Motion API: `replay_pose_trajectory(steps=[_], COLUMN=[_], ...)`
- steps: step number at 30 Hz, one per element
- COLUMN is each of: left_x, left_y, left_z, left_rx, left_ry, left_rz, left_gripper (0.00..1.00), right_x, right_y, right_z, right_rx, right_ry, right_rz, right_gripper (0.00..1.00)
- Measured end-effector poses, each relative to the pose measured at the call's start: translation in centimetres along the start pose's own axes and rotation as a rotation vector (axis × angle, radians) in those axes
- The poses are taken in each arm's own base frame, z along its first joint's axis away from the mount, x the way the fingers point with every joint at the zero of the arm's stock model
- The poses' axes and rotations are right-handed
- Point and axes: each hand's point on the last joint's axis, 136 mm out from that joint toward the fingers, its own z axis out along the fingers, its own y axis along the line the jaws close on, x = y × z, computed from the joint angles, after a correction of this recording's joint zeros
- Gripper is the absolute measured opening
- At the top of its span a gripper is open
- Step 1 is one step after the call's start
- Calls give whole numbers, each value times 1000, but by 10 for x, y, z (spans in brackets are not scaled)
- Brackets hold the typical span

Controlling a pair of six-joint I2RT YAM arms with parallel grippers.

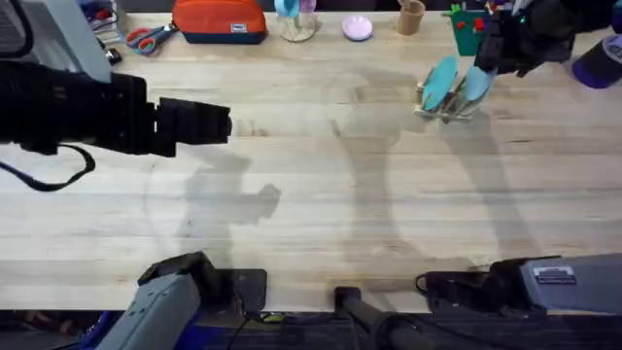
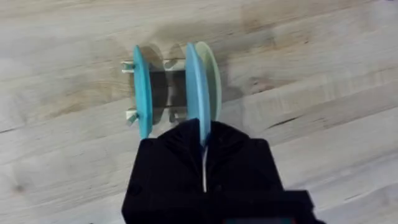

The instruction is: Pick up the plates from the table one by one and place each into a slot on the dish rack.

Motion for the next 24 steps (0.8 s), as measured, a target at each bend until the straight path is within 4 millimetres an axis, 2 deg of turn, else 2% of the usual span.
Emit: replay_pose_trajectory(steps=[19,24], left_x=[0,0], left_y=[0,0], left_z=[0,0], left_rx=[0,0], left_ry=[0,0], left_rz=[0,0], left_gripper=[993,994], right_x=[1,-2], right_y=[2,6], right_z=[0,8], right_rx=[-14,-14], right_ry=[4,5], right_rz=[0,0], right_gripper=[29,29])
